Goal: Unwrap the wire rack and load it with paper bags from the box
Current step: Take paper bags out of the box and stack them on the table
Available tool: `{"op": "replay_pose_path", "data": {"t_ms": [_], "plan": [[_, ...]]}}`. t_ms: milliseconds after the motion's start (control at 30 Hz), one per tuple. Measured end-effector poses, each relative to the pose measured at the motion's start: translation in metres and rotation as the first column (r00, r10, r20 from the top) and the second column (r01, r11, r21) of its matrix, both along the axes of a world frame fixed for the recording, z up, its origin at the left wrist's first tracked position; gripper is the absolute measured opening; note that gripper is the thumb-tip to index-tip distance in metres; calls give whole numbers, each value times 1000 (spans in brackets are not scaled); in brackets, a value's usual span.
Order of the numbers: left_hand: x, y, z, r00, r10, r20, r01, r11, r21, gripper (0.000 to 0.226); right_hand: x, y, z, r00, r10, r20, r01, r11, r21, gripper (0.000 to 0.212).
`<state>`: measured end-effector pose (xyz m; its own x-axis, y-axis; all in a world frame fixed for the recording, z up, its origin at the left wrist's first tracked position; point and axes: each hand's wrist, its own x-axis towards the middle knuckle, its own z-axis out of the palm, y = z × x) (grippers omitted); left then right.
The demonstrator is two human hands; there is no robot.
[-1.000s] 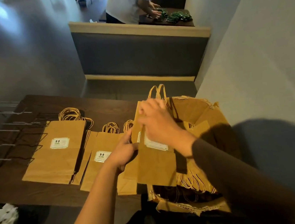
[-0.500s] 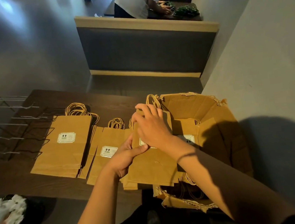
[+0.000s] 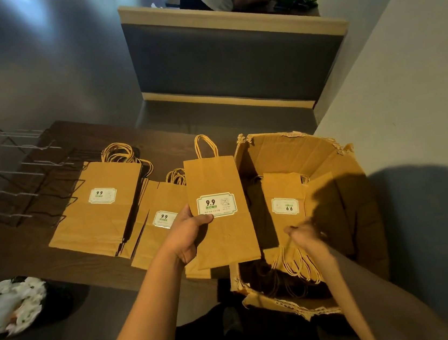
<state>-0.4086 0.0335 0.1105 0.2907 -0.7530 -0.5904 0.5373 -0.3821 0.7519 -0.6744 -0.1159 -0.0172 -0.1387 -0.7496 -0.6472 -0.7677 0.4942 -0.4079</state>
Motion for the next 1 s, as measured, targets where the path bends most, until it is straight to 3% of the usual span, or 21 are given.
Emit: {"op": "replay_pose_path", "data": {"t_ms": [100, 200, 300, 433, 533, 633, 733, 767, 833, 900, 1000], "plan": [[-3, 0, -3, 1000, 17, -3, -17, 1000, 10, 39, -9, 11, -11, 984, -25, -177, 8, 996, -94, 86], [0, -1, -7, 1000, 17, 1, -17, 1000, 19, 42, -8, 7, -14, 981, -18, -192, -13, 988, -156, 92], [3, -2, -9, 1000, 7, 12, -7, 999, 31, 43, -4, 0, -9, 992, -36, -120, 13, 983, -182, 88], [5, -5, -4, 999, -24, 44, 23, 1000, 19, 45, 9, -10, 8, 981, -136, 138, 152, 982, -111, 70], [7, -11, 3, 997, -49, 67, 50, 999, -5, 45, 6, -28, 25, 987, 37, 153, -13, 988, -154, 66], [10, -14, 8, 995, -61, 82, 62, 998, -5, 43, -2, -52, 53, 970, 241, -24, -241, 953, -184, 57], [14, -17, 9, 996, -54, 71, 55, 998, -9, 43, -4, -65, 103, 869, 369, -329, -466, 834, -295, 33], [15, -18, 10, 997, -49, 64, 49, 999, -6, 41, -4, -69, 118, 825, 357, -438, -533, 748, -395, 24], [16, -21, 11, 998, -35, 47, 35, 999, -2, 39, -7, -81, 138, 758, 248, -603, -635, 491, -596, 28], [15, -23, 12, 999, -26, 42, 26, 1000, -10, 40, -4, -89, 159, 714, 225, -663, -691, 377, -616, 23], [19, -25, 11, 999, -6, 45, 6, 1000, -15, 41, 15, -87, 192, 749, 380, -543, -648, 249, -720, 27]]}}
